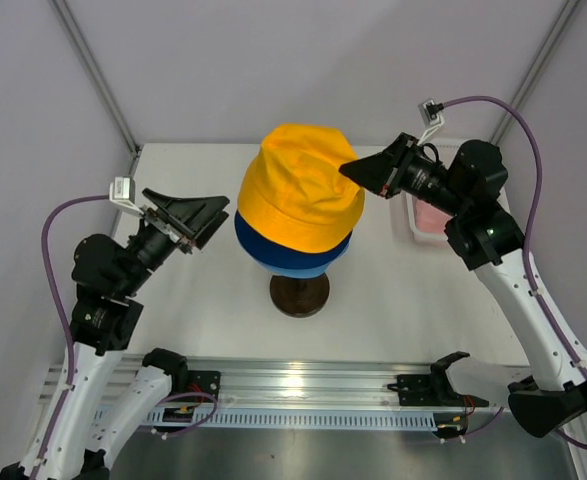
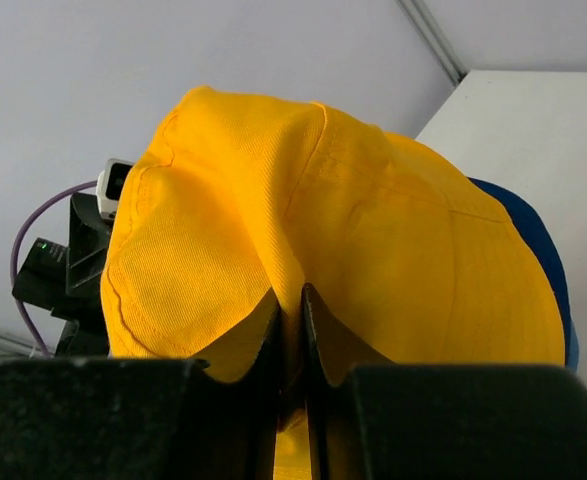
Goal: Stack the hats
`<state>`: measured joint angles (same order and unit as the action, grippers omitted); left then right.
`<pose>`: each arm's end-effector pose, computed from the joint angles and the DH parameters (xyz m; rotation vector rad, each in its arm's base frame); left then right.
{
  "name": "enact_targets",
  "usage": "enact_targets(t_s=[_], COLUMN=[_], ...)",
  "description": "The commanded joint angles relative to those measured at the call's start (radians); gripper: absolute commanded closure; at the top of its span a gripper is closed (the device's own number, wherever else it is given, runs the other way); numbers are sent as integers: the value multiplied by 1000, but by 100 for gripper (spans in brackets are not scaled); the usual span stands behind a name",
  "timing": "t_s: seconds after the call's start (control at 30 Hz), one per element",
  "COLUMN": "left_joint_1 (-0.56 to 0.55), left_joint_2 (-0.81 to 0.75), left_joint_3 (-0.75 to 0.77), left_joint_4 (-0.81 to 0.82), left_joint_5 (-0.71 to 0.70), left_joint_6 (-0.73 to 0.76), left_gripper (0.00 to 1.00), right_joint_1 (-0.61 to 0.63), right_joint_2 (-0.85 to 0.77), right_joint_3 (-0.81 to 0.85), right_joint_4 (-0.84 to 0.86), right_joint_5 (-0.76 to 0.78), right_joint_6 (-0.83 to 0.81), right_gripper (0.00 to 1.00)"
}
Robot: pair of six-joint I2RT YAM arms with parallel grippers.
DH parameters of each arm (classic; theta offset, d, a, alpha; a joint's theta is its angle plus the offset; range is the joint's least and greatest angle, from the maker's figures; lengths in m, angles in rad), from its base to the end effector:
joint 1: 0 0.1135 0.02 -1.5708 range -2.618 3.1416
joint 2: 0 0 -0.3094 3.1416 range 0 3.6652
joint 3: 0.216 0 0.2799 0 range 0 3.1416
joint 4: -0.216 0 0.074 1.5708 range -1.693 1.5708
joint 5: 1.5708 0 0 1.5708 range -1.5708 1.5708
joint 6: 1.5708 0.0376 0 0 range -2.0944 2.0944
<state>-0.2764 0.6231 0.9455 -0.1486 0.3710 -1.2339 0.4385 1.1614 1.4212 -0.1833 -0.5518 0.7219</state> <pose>0.1083 -0.0449 0.4564 -0.4069 1.5363 -1.4779 0.2192 0.1246 0.5336 -0.2564 1.6416 1.3166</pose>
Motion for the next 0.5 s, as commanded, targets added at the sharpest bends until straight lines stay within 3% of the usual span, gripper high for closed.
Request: enact_targets(t_s=[0.0, 0.4, 0.47], left_joint_1=[-23, -132, -145], left_joint_2=[-34, 105, 115], left_joint_3=[-4, 26, 19], left_joint_4=[43, 92, 107], left_joint_5=[25, 6, -12], left_joint_6=[-107, -153, -162], left_gripper=[6, 18, 26], right_joint_1=[9, 9, 8], right_joint_2=[-48, -95, -101], right_joint_3=[-10, -41, -45], right_joint_4=[-18, -45, -48], right_joint_5=[78, 148, 151], right_joint_6=[-55, -75, -76], right_gripper=[85, 82, 81])
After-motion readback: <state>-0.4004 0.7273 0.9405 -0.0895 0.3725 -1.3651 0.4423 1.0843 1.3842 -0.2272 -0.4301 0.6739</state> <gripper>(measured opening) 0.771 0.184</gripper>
